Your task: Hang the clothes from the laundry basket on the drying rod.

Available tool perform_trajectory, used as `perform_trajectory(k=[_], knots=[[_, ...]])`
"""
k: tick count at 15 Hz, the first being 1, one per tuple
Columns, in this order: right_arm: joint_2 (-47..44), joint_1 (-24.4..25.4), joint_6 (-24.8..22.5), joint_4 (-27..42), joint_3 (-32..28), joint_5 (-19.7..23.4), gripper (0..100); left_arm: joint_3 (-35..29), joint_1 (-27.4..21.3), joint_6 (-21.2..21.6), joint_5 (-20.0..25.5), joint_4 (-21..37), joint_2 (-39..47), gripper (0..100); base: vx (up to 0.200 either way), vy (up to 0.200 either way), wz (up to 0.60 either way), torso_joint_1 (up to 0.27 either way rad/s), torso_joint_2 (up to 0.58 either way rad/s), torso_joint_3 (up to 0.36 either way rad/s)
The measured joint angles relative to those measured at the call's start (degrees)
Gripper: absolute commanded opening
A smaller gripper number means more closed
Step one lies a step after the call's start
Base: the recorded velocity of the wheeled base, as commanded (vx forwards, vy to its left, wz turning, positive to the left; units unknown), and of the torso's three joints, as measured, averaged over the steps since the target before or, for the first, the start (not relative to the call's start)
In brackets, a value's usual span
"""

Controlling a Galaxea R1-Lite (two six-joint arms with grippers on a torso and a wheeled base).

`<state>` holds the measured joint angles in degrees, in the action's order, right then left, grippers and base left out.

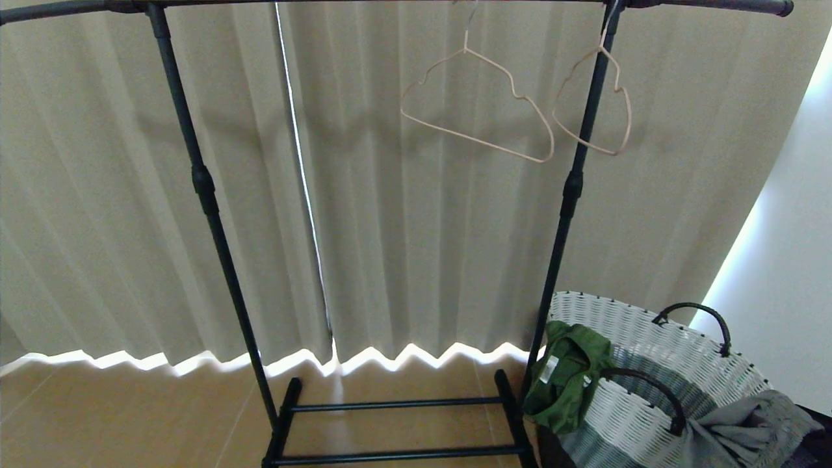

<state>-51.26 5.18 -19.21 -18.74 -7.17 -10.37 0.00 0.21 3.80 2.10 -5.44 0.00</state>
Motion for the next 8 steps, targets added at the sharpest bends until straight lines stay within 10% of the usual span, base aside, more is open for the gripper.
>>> perform_trajectory(k=[8], knots=[[-0.35,0.16,1.12,-0.11,-6.17,10.30,0,0.00,0.04,2.97,1.13,0.05,0.00,100,0.000,0.000,0.00,0.000,0.00,0.000]])
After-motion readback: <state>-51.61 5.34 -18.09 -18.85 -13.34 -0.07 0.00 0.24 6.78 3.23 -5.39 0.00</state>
